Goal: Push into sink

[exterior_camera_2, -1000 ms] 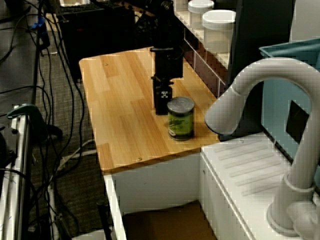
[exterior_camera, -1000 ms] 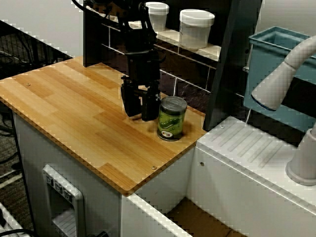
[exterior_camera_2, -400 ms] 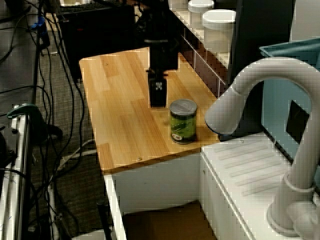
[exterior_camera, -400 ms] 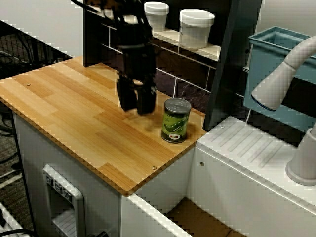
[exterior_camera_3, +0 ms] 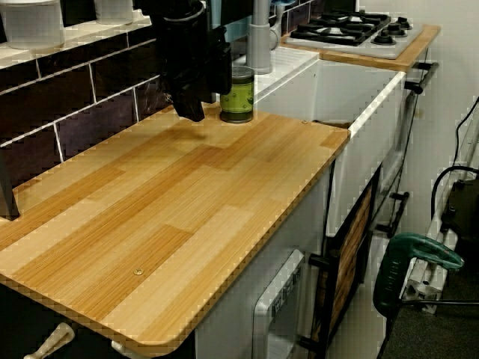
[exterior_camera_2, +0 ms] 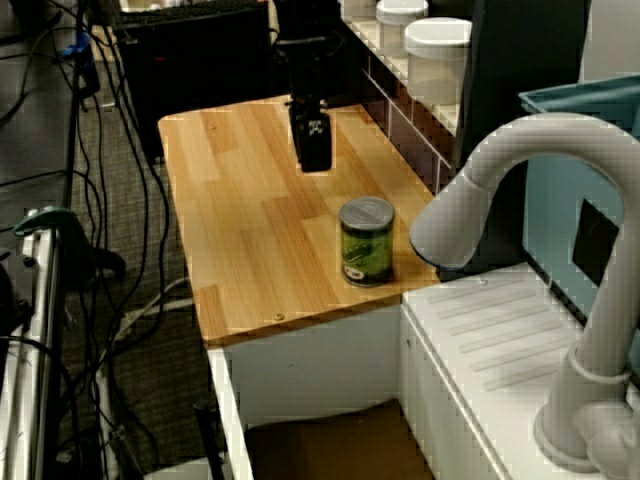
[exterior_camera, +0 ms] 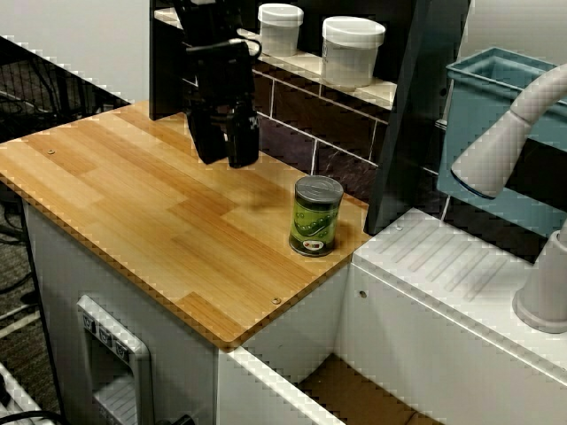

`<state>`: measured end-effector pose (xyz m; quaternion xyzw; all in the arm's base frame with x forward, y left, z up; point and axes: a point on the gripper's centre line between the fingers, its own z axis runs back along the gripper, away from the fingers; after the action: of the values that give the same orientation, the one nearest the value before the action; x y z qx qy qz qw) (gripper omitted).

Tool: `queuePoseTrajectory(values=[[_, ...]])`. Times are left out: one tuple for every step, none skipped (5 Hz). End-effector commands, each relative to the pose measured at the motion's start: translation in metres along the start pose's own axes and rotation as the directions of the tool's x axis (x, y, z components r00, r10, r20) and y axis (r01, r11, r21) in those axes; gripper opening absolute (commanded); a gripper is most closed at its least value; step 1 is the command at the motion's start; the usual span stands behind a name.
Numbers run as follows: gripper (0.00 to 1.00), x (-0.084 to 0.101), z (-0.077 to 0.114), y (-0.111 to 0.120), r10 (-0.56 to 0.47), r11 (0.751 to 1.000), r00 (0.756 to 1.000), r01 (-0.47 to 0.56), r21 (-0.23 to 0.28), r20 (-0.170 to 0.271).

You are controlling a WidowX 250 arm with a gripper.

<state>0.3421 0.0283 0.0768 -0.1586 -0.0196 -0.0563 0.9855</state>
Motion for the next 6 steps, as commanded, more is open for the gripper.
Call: queuePoseTrajectory(values=[[1.00,0.035,-0.007,-0.020,0.003,0.993,0.996,-0.014,0.118,0.092],[1.00,0.045,-0.021,-0.023,0.016,0.994,0.997,-0.025,0.107,0.077],[1.00,0.044,-0.031,-0.032,0.006,0.995,0.998,-0.012,0.098,0.064],[1.00,0.035,-0.037,-0.052,-0.033,0.997,0.998,0.030,0.072,0.047],[1.00,0.025,-0.037,-0.074,-0.074,0.997,0.997,0.074,0.028,0.024],[1.00,0.009,-0.045,-0.105,-0.138,0.990,0.990,0.138,0.026,0.010]])
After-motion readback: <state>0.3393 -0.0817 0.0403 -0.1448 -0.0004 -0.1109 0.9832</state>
